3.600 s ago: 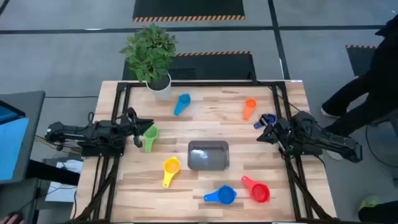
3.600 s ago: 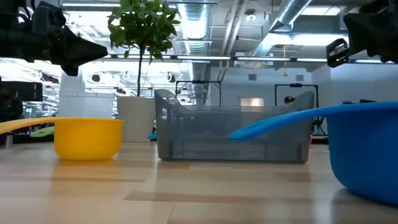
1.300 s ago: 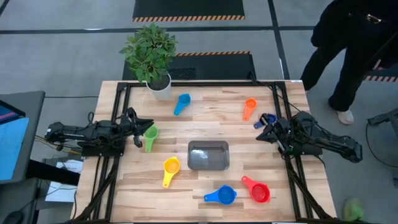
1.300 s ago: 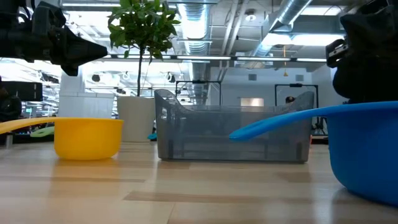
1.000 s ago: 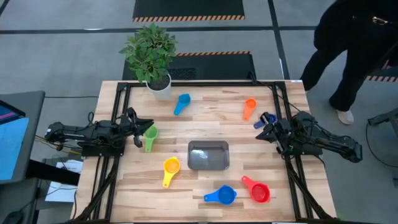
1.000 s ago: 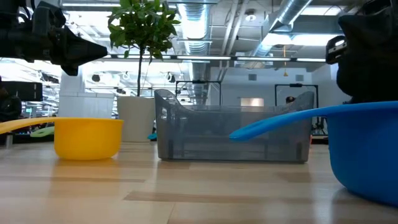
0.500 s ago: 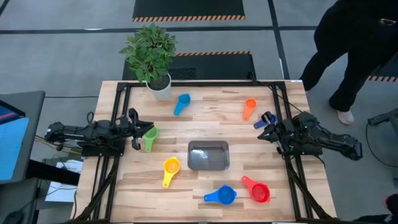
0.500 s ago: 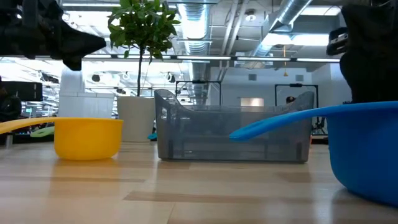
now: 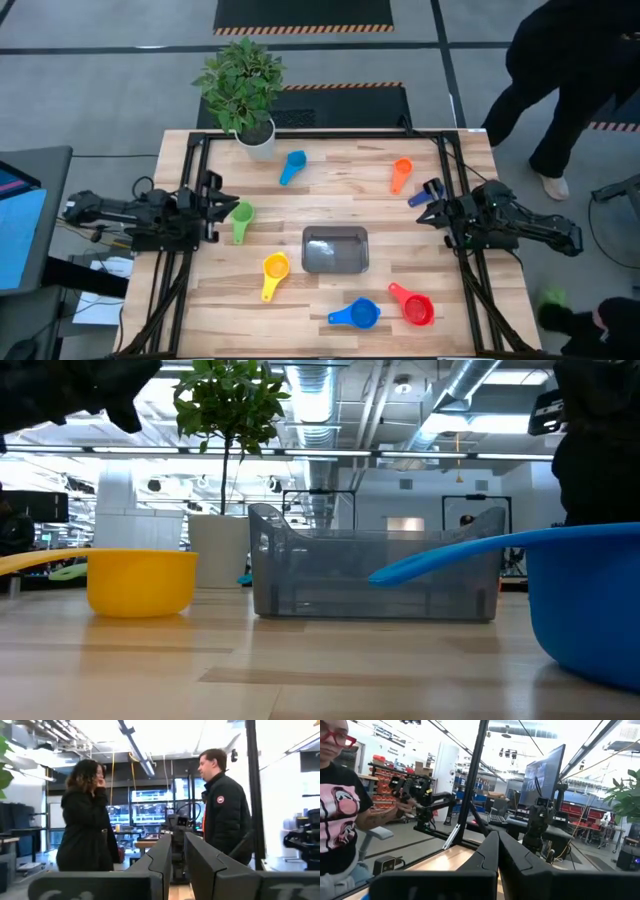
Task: Nest measuring cups in basket
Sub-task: Put the red measuring cup into the black bin
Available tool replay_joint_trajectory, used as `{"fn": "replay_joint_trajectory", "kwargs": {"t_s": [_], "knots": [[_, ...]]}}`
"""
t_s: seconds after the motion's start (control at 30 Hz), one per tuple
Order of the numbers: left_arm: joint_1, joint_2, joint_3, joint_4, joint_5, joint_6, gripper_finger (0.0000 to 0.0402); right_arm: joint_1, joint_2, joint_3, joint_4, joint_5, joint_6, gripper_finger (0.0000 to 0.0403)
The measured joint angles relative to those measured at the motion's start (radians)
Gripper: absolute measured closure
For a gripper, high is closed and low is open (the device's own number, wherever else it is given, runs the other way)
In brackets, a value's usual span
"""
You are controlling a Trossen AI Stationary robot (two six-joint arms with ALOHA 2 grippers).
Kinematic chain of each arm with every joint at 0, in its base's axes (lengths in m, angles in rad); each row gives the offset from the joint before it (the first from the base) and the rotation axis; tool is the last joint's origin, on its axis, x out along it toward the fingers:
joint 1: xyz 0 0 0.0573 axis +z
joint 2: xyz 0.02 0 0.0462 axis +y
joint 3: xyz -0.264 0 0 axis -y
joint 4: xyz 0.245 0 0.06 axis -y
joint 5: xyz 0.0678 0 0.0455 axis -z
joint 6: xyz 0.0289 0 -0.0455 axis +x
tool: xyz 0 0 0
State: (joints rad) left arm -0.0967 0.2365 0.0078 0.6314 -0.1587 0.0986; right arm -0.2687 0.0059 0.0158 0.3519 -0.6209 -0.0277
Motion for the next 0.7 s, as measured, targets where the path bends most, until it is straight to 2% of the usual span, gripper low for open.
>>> {"fn": "replay_joint_trajectory", "kwargs": {"t_s": [0.1,0.23,0.47,0.57,0.7], "knots": [[0.0,0.165,0.026,0.091,-0.006,-0.007,0.0356,0.0,0.0,0.002,0.002,0.0,0.018,0.0372],[0.0,0.418,0.147,0.229,0.053,0.022,0.0356,0.0,0.0,0.003,0.001,0.001,0.061,0.0371],[0.0,0.815,0.44,0.181,0.206,0.118,0.0356,0.001,0.0,0.005,-0.073,0.004,0.256,0.0383],[0.0,0.925,0.537,0.125,0.196,0.12,0.0356,0.014,0.012,0.005,-0.157,0.073,0.35,0.0387],[0.003,0.968,0.597,0.104,0.18,0.129,0.0356,0.088,0.068,0.012,-0.18,0.132,0.361,0.0385]]}}
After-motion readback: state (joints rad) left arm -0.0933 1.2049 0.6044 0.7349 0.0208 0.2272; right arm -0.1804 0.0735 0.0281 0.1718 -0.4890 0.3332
